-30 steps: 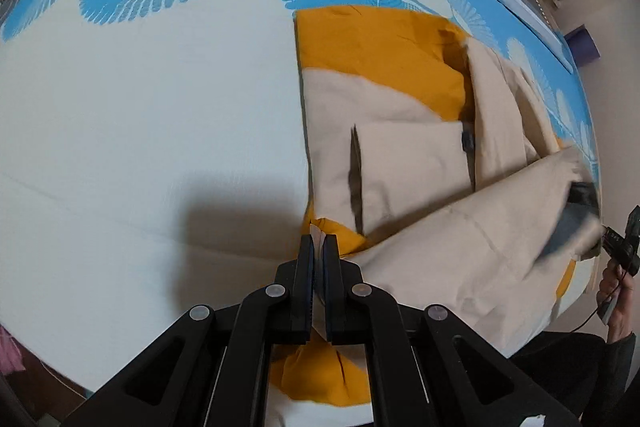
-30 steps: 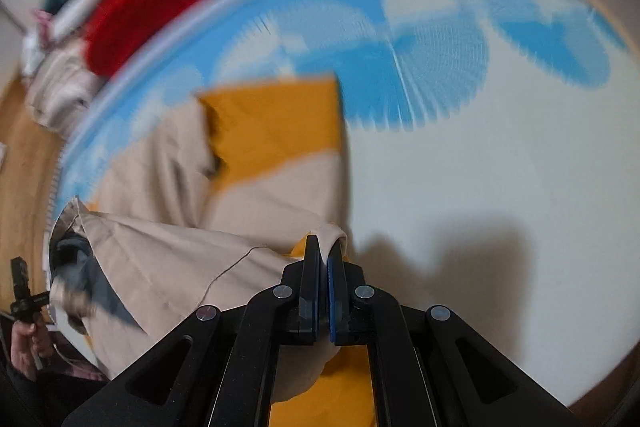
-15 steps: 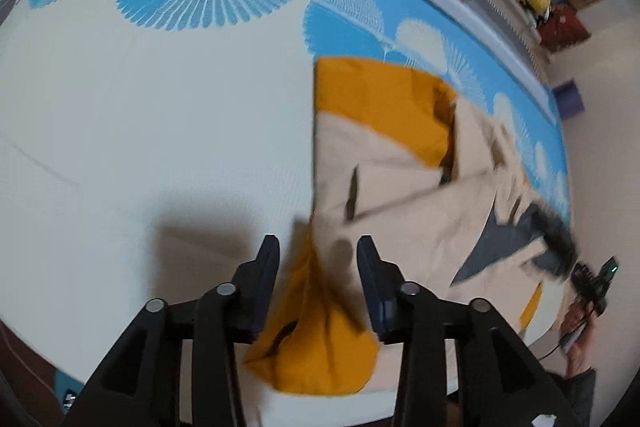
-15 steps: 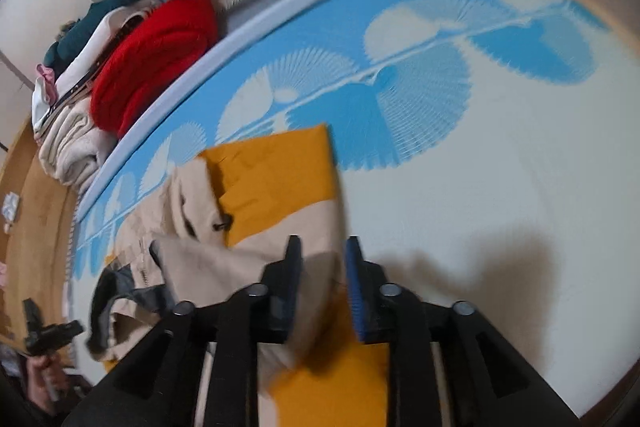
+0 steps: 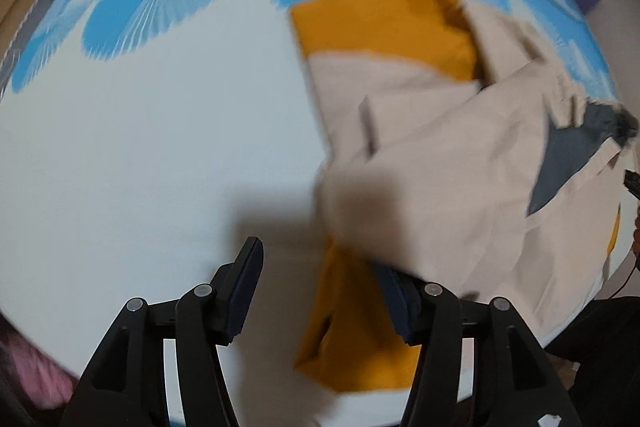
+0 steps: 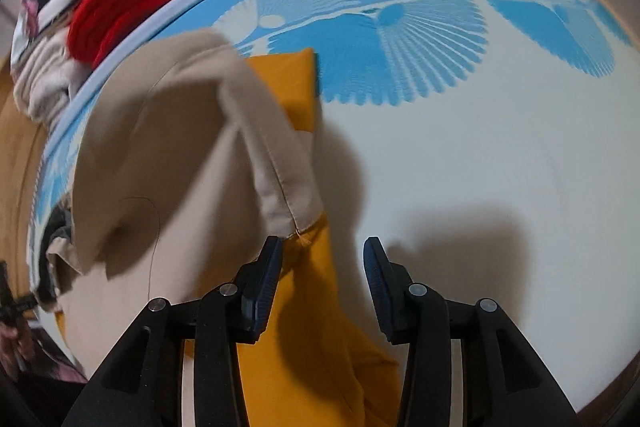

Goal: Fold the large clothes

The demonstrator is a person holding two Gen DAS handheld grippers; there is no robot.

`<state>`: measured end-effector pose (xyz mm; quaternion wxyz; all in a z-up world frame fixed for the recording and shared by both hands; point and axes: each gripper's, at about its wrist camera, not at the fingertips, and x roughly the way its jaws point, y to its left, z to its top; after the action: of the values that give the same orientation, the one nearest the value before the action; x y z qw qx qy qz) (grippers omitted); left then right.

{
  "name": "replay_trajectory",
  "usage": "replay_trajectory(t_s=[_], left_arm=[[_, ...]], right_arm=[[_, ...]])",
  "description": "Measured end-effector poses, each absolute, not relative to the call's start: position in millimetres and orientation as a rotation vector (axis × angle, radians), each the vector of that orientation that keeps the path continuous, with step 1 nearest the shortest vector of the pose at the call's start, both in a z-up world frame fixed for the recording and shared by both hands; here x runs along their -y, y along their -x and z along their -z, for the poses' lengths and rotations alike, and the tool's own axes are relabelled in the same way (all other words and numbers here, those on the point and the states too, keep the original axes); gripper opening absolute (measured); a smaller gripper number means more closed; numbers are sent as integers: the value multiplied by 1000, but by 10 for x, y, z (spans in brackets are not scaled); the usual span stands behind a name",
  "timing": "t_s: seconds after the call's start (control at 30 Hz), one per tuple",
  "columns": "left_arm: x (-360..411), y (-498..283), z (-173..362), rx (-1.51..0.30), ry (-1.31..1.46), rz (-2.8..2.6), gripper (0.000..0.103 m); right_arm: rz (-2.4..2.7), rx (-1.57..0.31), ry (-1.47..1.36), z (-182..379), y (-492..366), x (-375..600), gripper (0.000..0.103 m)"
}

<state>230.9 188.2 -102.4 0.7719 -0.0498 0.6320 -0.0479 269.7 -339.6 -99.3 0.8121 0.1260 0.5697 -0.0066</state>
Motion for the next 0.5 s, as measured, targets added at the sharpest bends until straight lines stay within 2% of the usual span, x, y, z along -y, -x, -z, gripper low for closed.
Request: replay_trajectory(t_s=[0.3,0.4,0.47,0.5], left_arm=[[-2044,-2769,858,-1205,250,79,53],[-2117,-2926,952,-1221,288,70,47],[-2126,-2975,1007,-1228,308,75,24],[-2132,-2993,1031,-1235,314,78,16]], right_arm=[[7,-1172,-266,1043,-2996,3312,44],[14,-1162,-284,1054,-3085,3314,44],[7,-1146,-291,1039,-3130,3298,35],[-11,-1137,-290,1024,-3154,3275,13]])
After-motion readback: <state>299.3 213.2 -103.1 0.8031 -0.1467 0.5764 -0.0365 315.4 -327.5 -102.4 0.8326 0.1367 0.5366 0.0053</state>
